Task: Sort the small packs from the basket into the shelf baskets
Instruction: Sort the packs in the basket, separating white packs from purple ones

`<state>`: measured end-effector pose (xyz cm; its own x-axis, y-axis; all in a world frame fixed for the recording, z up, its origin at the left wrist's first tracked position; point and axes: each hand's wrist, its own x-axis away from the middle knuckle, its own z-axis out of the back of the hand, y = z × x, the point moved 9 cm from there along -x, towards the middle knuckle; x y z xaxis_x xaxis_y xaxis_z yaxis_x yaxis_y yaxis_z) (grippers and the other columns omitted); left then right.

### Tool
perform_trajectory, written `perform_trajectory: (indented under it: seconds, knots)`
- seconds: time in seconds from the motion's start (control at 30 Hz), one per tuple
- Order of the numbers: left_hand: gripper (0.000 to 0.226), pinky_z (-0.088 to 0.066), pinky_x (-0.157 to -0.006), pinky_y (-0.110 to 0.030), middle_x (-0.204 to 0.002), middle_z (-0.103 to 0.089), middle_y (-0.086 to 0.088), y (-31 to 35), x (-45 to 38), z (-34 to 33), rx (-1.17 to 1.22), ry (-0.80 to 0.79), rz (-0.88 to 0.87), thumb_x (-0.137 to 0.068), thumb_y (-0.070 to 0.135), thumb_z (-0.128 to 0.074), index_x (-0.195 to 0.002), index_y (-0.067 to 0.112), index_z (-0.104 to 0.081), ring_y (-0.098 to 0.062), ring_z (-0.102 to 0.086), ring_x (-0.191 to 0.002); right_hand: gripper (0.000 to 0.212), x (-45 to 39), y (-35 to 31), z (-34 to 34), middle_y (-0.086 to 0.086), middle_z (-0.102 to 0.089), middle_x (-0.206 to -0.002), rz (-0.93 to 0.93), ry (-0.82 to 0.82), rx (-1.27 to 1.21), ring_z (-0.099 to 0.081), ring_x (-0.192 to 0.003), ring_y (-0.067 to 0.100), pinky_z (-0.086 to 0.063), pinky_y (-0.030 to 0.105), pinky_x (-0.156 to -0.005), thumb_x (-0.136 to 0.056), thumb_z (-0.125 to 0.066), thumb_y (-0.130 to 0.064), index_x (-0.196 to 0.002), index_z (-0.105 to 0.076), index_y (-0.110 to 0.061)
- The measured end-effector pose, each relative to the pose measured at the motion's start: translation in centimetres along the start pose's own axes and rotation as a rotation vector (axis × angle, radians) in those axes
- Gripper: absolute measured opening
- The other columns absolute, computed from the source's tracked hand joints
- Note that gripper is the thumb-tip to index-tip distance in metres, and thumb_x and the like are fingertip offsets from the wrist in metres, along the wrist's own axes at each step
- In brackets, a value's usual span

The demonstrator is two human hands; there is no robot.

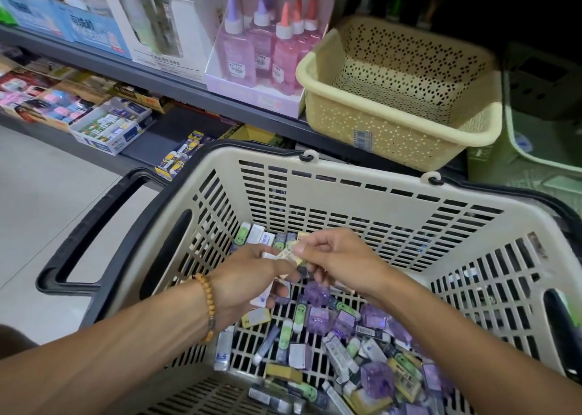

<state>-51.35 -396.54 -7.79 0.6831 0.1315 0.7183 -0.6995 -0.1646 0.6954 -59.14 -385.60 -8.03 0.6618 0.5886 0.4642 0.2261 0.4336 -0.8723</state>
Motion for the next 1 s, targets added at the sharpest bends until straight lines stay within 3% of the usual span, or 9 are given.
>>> perform_trajectory:
  seconds: [0.13, 0.27, 0.37, 0.47, 0.57, 0.67, 0.77, 0.87, 1.0]
  knots:
    - [0.035, -0.051, -0.047, -0.027, -0.093, -0.069, -0.02, -0.4, 0.0, 0.6, 0.057, 0.0, 0.042, -0.092, 0.001, -0.054, -0.124, -0.008, -0.046, -0.023, -0.063, -0.064, 0.017, 0.4, 2.7, 4.4, 0.002, -0.067, -0.068, -0.139, 0.122, -0.022, -0.058, -0.053, 0.009, -0.042, 0.019, -0.044, -0.098, -0.058, -0.02, -0.093, -0.069, -0.009]
    - [0.023, -0.061, -0.063, -0.033, -0.11, -0.063, -0.026, -0.6, 0.2, 1.2, 0.102, 0.024, 0.053, -0.094, -0.004, -0.051, -0.118, -0.003, -0.05, -0.032, -0.069, -0.089, 0.018, 0.0, 4.6, 6.1, 0.002, -0.069, -0.065, -0.246, 0.202, 0.141, -0.059, -0.05, 0.006, -0.041, 0.017, -0.042, -0.096, -0.059, -0.013, -0.083, -0.07, -0.006]
    - [0.021, -0.06, -0.074, -0.037, -0.108, -0.062, -0.017, -0.1, 0.3, 1.5, 0.025, 0.033, 0.008, -0.093, 0.003, -0.059, -0.114, 0.003, -0.056, -0.025, -0.066, -0.083, 0.02, -0.6, 4.6, 5.3, 0.013, -0.073, -0.083, -0.229, 0.244, 0.048, -0.067, -0.064, 0.013, -0.05, 0.022, -0.055, -0.094, -0.055, 0.001, -0.082, -0.067, -0.008]
    - [0.013, -0.06, -0.073, -0.039, -0.1, -0.064, -0.012, 0.4, 0.4, 1.4, -0.113, 0.041, -0.036, -0.091, 0.01, -0.064, -0.103, 0.006, -0.062, -0.024, -0.066, -0.076, 0.017, 0.0, 3.5, 4.8, 0.009, -0.072, -0.083, -0.154, 0.319, 0.057, -0.065, -0.068, 0.013, -0.05, 0.02, -0.055, -0.097, -0.054, -0.007, -0.088, -0.068, -0.012]
    - [0.014, -0.061, -0.067, -0.034, -0.093, -0.064, -0.009, 0.9, 0.5, 0.9, -0.212, 0.037, -0.09, -0.088, 0.01, -0.067, -0.1, 0.003, -0.065, -0.021, -0.066, -0.076, 0.028, 1.1, 1.3, 2.4, 0.005, -0.073, -0.079, -0.064, 0.174, 0.085, -0.064, -0.065, 0.012, -0.048, 0.02, -0.052, -0.096, -0.059, -0.035, -0.085, -0.073, -0.013]
    - [0.014, -0.061, -0.072, -0.037, -0.086, -0.066, -0.007, 1.1, 0.4, -0.1, -0.278, -0.033, -0.117, -0.085, 0.012, -0.069, -0.096, 0.004, -0.065, -0.02, -0.068, -0.077, 0.016, 2.4, -0.2, -0.7, -0.003, -0.071, -0.066, -0.036, -0.005, 0.064, -0.062, -0.054, 0.005, -0.048, 0.017, -0.049, -0.094, -0.063, -0.025, -0.09, -0.073, -0.012]
    - [0.017, -0.06, -0.074, -0.028, -0.086, -0.07, -0.003, 1.2, 0.3, -0.3, -0.489, -0.074, -0.152, -0.082, 0.014, -0.073, -0.096, 0.007, -0.066, -0.016, -0.07, -0.078, 0.014, 3.9, -0.6, 0.0, -0.003, -0.068, -0.064, -0.034, 0.045, 0.189, -0.061, -0.054, 0.005, -0.05, 0.018, -0.05, -0.096, -0.061, -0.019, -0.092, -0.07, -0.009]
    - [0.02, -0.05, -0.059, -0.016, -0.092, -0.067, 0.0, 0.8, -0.3, 0.4, -0.831, -0.04, -0.213, -0.08, 0.016, -0.076, -0.096, 0.015, -0.064, -0.009, -0.063, -0.073, 0.015, 6.3, -0.5, 2.9, 0.006, -0.072, -0.081, -0.042, 0.112, 0.334, -0.066, -0.067, 0.01, -0.051, 0.019, -0.057, -0.095, -0.061, -0.024, -0.091, -0.069, -0.012]
    - [0.045, -0.046, -0.082, -0.023, -0.115, -0.059, 0.002, -2.0, -1.9, 0.9, -1.284, -0.059, -0.174, -0.077, 0.027, -0.078, -0.115, 0.021, -0.055, -0.014, -0.058, -0.101, 0.011, 8.2, 0.1, 5.2, 0.002, -0.071, -0.081, -0.043, 0.159, 0.272, -0.064, -0.06, 0.001, -0.052, 0.015, -0.057, -0.094, -0.062, -0.023, -0.089, -0.069, -0.016]
